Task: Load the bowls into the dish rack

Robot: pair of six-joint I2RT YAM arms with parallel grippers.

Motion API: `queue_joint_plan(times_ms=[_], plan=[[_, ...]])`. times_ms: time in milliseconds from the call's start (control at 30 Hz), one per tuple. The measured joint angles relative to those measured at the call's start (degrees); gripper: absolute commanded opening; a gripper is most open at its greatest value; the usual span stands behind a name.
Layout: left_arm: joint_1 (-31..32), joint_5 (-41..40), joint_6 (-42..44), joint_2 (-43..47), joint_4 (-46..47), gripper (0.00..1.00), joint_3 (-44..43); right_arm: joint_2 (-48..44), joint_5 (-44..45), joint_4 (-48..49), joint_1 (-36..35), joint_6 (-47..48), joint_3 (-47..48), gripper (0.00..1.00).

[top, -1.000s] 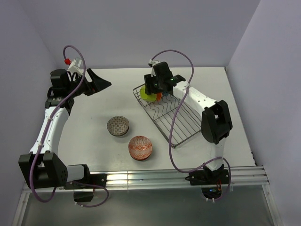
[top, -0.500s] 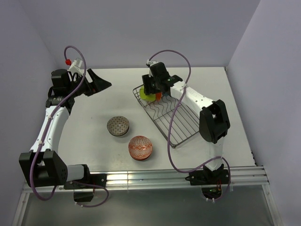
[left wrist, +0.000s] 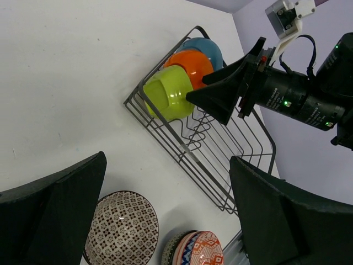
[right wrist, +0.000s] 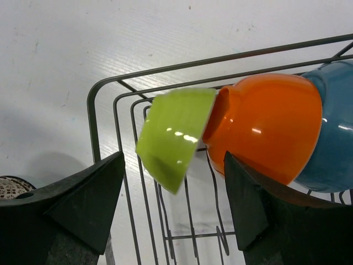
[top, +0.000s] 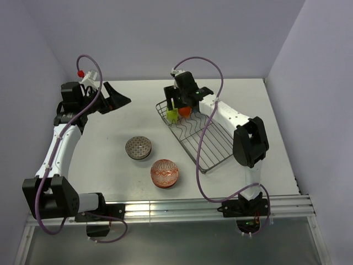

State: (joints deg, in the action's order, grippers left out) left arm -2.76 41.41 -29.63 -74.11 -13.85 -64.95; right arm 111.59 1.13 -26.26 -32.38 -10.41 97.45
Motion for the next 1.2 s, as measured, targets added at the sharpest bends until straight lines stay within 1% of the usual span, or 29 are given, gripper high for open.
queue_joint_plan(times_ms=[133, 300, 333, 367, 467, 567, 667, 733, 767, 900, 1000, 1100, 1200], plan=[[0.0, -0.8, 0.5, 0.0, -0.9, 1.0, 0.0, 0.0, 0.1, 0.0, 0.0, 0.0, 0.1, 0.81], [0.0, -2.9, 2.5, 0.5, -1.4, 1.0, 0.0, 0.0, -0.6, 0.1, 0.0, 0.7, 0.2, 0.86], [0.0, -3.5, 3.4, 0.8, -1.7, 1.0, 0.0, 0.0, -1.1, 0.1, -0.1, 1.0, 0.2, 0.96], [0.0, -4.2, 4.1, 1.2, -2.0, 0.99, -0.1, -0.1, -1.4, 0.1, -0.1, 1.2, 0.2, 1.0], [-0.2, -7.2, 6.7, 2.1, -4.5, 1.0, -1.7, -0.8, -2.6, 0.0, -0.1, 2.8, 0.2, 1.0], [-1.3, -7.6, 10.6, 2.8, -6.4, 0.99, -3.3, -2.8, -2.8, -0.2, -0.1, 5.3, 0.5, 1.0], [-2.4, -6.2, 16.2, 4.1, -9.5, 0.99, -4.6, -7.4, -1.9, 0.0, -0.1, 8.3, 0.4, 1.0], [-2.6, -3.5, 21.0, 4.9, -12.1, 0.95, -5.4, -11.7, -1.4, 1.5, -0.1, 10.4, -1.0, 1.0], [-2.6, -2.1, 23.2, 5.2, -13.1, 0.91, -5.6, -14.5, -1.4, 2.1, 0.0, 11.4, -2.1, 1.0], [-1.7, 0.8, 32.2, 6.0, -18.6, 0.84, -6.3, -25.7, -3.3, 4.0, 1.6, 13.7, -6.7, 1.0], [0.7, 0.1, 38.7, 6.0, -23.6, 0.82, -6.3, -31.7, -7.0, 4.4, 4.8, 13.9, -9.2, 1.0], [7.2, -1.2, 47.5, 6.1, -28.7, 0.82, -4.7, -35.5, -11.8, 4.2, 9.8, 14.0, -11.9, 1.0], [14.0, -1.4, 57.1, 6.4, -33.0, 0.79, 0.0, -37.6, -17.1, 2.0, 14.6, 15.1, -15.5, 1.0]])
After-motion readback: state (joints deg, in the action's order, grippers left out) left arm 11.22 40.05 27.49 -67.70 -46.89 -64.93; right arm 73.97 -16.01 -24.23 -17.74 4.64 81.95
